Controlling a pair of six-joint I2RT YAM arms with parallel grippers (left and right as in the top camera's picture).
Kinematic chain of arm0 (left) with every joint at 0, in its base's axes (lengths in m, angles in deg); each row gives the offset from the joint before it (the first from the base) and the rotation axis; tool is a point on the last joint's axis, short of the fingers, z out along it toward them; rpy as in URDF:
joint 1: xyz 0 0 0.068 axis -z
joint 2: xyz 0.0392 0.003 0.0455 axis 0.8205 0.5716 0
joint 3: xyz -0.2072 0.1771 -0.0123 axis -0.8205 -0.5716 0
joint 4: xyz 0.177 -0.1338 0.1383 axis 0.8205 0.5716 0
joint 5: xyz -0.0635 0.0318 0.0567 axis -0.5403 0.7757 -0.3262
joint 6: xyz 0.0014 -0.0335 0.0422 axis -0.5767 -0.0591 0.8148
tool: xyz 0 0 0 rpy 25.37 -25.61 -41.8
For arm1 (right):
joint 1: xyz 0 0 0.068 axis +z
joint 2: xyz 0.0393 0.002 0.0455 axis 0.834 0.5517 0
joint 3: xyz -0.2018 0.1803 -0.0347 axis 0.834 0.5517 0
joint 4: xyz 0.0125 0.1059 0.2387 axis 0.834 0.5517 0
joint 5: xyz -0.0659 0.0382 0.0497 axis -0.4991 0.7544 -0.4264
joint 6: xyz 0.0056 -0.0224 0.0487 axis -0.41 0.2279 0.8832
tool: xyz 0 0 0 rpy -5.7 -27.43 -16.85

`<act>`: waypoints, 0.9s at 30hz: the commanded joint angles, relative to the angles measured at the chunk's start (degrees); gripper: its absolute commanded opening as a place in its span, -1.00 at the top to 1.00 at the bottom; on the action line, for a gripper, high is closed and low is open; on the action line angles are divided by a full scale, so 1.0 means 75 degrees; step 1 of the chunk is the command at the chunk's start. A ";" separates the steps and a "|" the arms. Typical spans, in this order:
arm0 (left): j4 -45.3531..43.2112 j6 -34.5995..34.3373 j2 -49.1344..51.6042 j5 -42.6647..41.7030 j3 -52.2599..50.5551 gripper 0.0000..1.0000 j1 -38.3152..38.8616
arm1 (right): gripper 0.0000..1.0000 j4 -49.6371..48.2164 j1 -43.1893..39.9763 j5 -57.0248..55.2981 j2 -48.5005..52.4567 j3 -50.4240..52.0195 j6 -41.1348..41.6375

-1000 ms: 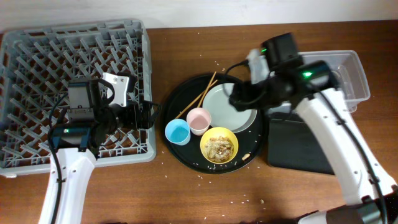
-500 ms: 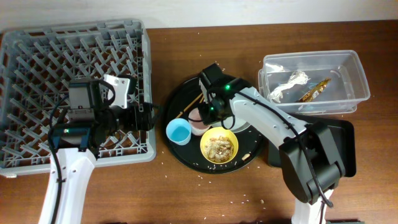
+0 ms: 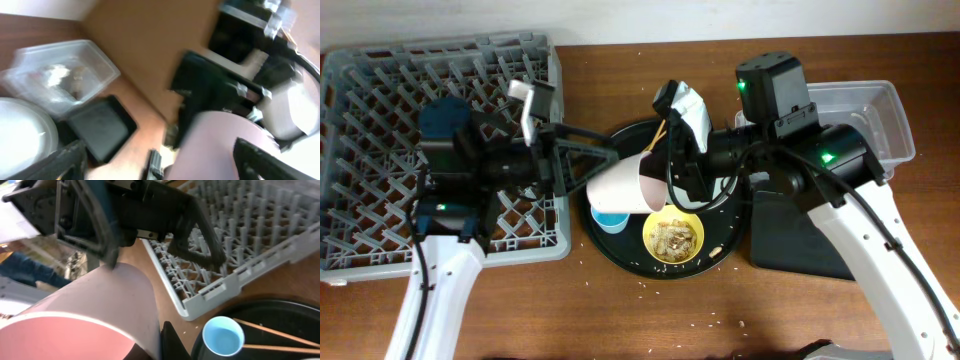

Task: Sort waste into correct bins and load items into the dishwasher rack
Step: 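Hand the pink cup from the right gripper to the left gripper, then place the pink cup in the dish rack with the left gripper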

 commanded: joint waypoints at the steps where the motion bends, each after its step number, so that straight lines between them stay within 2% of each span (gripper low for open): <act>1: -0.0874 -0.0877 0.0000 -0.1422 0.0082 -0.79 0.0481 | 0.92 -0.0149 0.0012 0.0560 0.0064 -0.0061 -0.0198; 2: -0.1037 -0.0892 -0.0038 -0.1451 0.0082 -0.69 0.0667 | 0.92 -0.0332 0.0015 0.0560 0.0064 -0.0061 -0.0192; 5: -0.1376 -0.1029 -0.0262 -0.1609 0.0082 -0.66 0.0673 | 0.92 -0.0405 -0.0073 0.0641 0.0055 -0.0064 -0.0166; 7: -0.1603 -0.1029 -0.0621 -0.1609 0.0082 -0.87 0.0571 | 0.92 -0.0536 -0.0440 0.1923 0.0055 -0.0064 -0.0169; 10: -0.1824 -0.1023 -0.1154 -0.1559 0.0082 -0.93 0.0574 | 0.92 -0.0717 -0.0664 0.2789 0.0073 -0.0064 -0.0163; 12: -0.1722 -0.1023 -0.1154 -0.1562 0.0082 -0.79 0.0580 | 0.92 -0.0831 -0.0536 0.2821 0.0073 -0.0061 -0.0061; 13: -0.1547 -0.1020 -0.1125 -0.1556 0.0082 -0.78 0.0580 | 0.92 -0.0935 -0.0522 0.2821 0.0073 -0.0064 0.0044; 15: -0.1250 -0.1011 -0.1020 -0.1352 0.0079 -0.59 0.0659 | 0.92 -0.1014 -0.0519 0.2824 0.0073 -0.0064 0.0152; 19: -0.1285 -0.0985 -0.0938 -0.0985 0.0079 -0.54 0.0880 | 0.92 -0.1011 -0.0519 0.2821 0.0073 -0.0061 0.0198; 21: -0.1393 -0.0985 -0.0938 -0.0982 0.0079 -0.31 0.0871 | 0.92 -0.1005 -0.0519 0.2818 0.0073 -0.0061 0.0239; 22: -0.1550 -0.0988 -0.0938 -0.0973 0.0079 -0.11 0.0871 | 0.87 -0.1005 -0.0522 0.2818 0.0073 -0.0061 0.0239; 23: -0.1603 -0.0988 -0.0938 -0.0874 0.0079 -0.09 0.0874 | 0.79 -0.1005 -0.0522 0.2786 0.0073 -0.0061 0.0239; 25: -0.1600 -0.0988 -0.0938 -0.0539 0.0079 -0.06 0.0871 | -0.07 -0.0979 -0.0522 0.2521 0.0070 -0.0061 0.0239; 26: -0.1600 -0.0988 -0.0938 -0.0396 0.0079 -0.04 0.0871 | -0.37 -0.0976 -0.0530 0.2320 0.0067 -0.0061 0.0242; 27: -0.1597 -0.0985 -0.0938 -0.0274 0.0079 -0.01 0.0851 | -0.83 -0.0979 -0.0571 0.1932 0.0035 -0.0064 0.0245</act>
